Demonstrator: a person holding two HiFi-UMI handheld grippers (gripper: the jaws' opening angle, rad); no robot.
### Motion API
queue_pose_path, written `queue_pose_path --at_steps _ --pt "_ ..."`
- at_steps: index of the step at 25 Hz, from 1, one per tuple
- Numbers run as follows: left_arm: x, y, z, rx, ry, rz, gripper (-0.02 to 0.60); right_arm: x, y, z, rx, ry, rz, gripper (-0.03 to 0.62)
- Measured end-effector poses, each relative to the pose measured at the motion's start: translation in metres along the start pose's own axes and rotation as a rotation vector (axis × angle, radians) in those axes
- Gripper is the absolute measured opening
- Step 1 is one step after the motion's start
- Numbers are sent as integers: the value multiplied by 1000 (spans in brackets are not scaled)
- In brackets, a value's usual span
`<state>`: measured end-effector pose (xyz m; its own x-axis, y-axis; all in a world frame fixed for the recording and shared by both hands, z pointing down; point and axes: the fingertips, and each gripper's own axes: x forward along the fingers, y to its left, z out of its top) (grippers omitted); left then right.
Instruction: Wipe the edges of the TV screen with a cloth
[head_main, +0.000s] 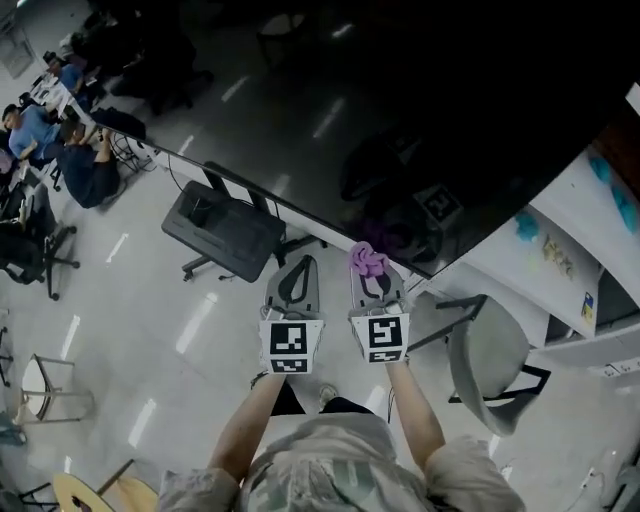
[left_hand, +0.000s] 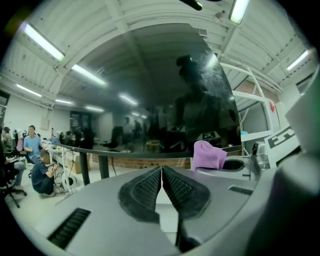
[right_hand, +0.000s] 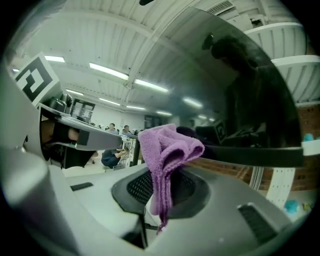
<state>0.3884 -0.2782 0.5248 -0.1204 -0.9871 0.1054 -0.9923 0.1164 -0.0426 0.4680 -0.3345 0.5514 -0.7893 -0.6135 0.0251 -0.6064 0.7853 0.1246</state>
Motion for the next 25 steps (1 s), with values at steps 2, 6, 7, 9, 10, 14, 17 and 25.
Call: queue_pose_path --at_steps 2,6,7,9,10,14,17,25 --pt "-1 31 -8 -30 6 47 21 22 18 3 -14 -4 33 49" --pt "3 93 -15 -66 6 108 21 72 54 8 -33 -2 67 49" --pt "3 107 -16 -74 8 115 21 84 61 8 -35 3 67 49" --pt "4 138 -14 -88 5 125 21 109 80 11 -37 9 66 49" --pt "4 156 -11 -90 0 129 21 124 91 14 -35 8 67 49" --pt "10 237 -16 -103 -7 144 21 190 137 19 -38 11 66 49" --pt "18 299 -29 -108 8 142 21 246 171 12 -45 22 68 49" --pt "42 422 -82 -143 -11 207 21 352 231 -32 -34 22 76 49"
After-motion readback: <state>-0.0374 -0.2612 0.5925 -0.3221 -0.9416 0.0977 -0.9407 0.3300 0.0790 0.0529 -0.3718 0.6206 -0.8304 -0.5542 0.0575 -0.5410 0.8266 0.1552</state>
